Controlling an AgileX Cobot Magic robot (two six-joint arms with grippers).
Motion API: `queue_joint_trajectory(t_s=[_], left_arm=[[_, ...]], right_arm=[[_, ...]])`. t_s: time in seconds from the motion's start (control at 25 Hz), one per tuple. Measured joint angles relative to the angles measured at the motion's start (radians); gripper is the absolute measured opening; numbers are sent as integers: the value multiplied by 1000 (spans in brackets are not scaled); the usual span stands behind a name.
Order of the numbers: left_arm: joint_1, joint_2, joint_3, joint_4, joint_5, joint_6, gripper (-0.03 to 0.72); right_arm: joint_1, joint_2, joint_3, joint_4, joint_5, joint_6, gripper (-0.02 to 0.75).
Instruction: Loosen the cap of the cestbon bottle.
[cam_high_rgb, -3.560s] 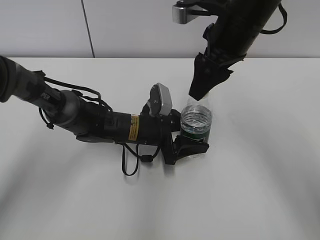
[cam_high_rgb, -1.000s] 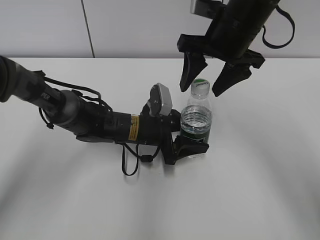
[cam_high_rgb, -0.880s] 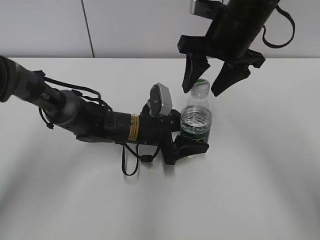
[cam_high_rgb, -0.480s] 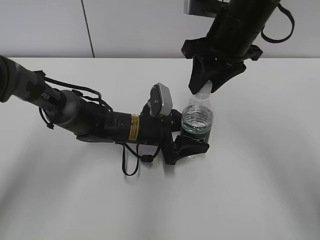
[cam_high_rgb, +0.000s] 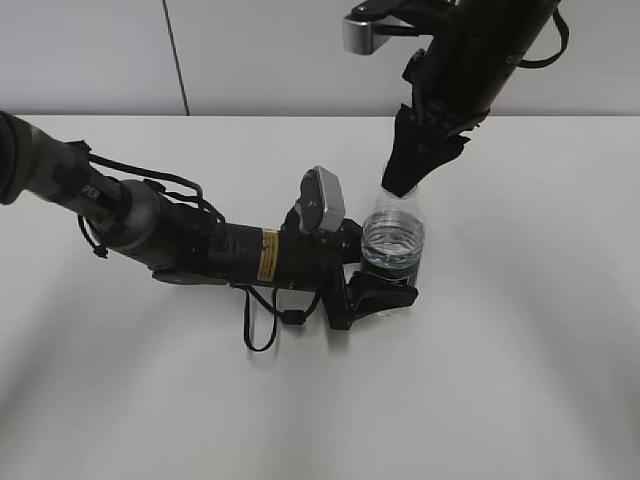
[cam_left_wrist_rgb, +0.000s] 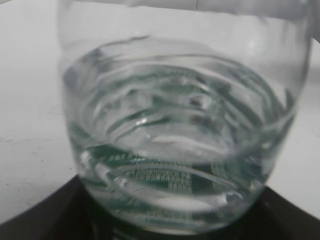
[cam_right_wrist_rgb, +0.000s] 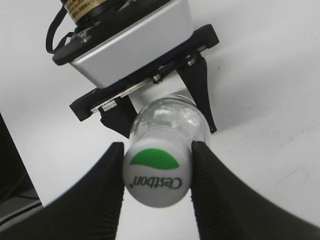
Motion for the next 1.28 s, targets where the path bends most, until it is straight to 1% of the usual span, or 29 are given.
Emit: queue_joint_trajectory(t_s=[0.08, 0.12, 0.16, 0.24, 0.28, 0.32, 0.36, 0.44, 0.68, 0.88, 1.08, 1.28], left_arm=[[0, 0, 0, 0, 0, 0, 524], [0, 0, 0, 0, 0, 0, 524], [0, 0, 0, 0, 0, -1, 524], [0, 0, 0, 0, 0, -2, 524], [0, 0, 0, 0, -1, -2, 524], [0, 0, 0, 0, -1, -2, 524], [0, 0, 0, 0, -1, -2, 524], [0, 0, 0, 0, -1, -2, 524], [0, 0, 0, 0, -1, -2, 524], [0, 0, 0, 0, -1, -2, 524], [0, 0, 0, 0, -1, -2, 524], [0, 0, 0, 0, -1, -2, 524]], right_arm=[[0, 0, 0, 0, 0, 15, 319], [0, 0, 0, 0, 0, 34, 348], [0, 0, 0, -8, 0, 49, 393], [0, 1, 1, -11, 0, 89, 538], [0, 1, 1, -10, 0, 113, 591], [0, 1, 1, -5, 0, 149, 624], [0, 1, 1, -1, 0, 193, 640], [0, -2, -2, 7, 1, 300, 652], [0, -17, -63, 8, 4, 635, 657], [2, -18, -81, 9, 4, 840, 645], [38, -18, -82, -24, 4, 894, 593], [63, -18, -82, -93, 4, 903, 587]])
